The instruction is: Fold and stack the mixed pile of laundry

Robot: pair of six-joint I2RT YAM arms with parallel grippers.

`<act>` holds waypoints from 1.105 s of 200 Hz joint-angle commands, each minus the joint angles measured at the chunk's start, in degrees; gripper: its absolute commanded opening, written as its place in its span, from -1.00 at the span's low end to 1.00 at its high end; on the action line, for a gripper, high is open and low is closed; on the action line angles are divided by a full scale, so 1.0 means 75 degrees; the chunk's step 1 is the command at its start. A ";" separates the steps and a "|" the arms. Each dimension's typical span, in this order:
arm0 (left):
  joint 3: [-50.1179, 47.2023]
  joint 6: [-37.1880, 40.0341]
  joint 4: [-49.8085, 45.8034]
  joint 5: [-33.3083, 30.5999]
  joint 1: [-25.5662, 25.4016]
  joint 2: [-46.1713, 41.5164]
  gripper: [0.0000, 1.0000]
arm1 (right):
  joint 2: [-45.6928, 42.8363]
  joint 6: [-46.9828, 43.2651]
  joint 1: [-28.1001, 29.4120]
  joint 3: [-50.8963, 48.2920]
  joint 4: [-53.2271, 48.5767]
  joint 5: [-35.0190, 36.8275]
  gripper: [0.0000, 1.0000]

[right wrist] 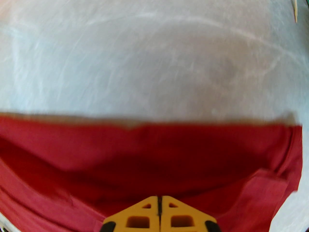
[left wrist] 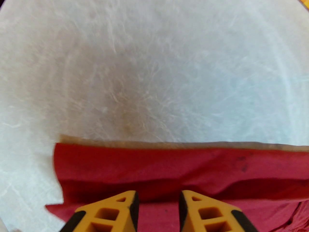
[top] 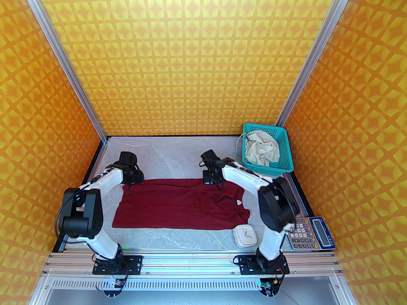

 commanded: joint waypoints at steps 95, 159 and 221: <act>-0.1095 -0.0530 -0.0003 0.0118 0.0420 -0.0738 -0.33 | -0.2171 0.1469 0.0759 -0.3081 0.1748 -0.0613 -0.48; -0.0786 -0.0907 0.0170 0.0272 0.0713 -0.0516 -0.33 | -0.3013 0.1040 0.0737 -0.2897 0.0927 -0.0403 0.00; -0.0881 -0.1041 0.0327 0.0843 0.0876 0.0248 -0.44 | -0.1762 0.0232 -0.0488 -0.1712 0.0195 -0.1006 0.08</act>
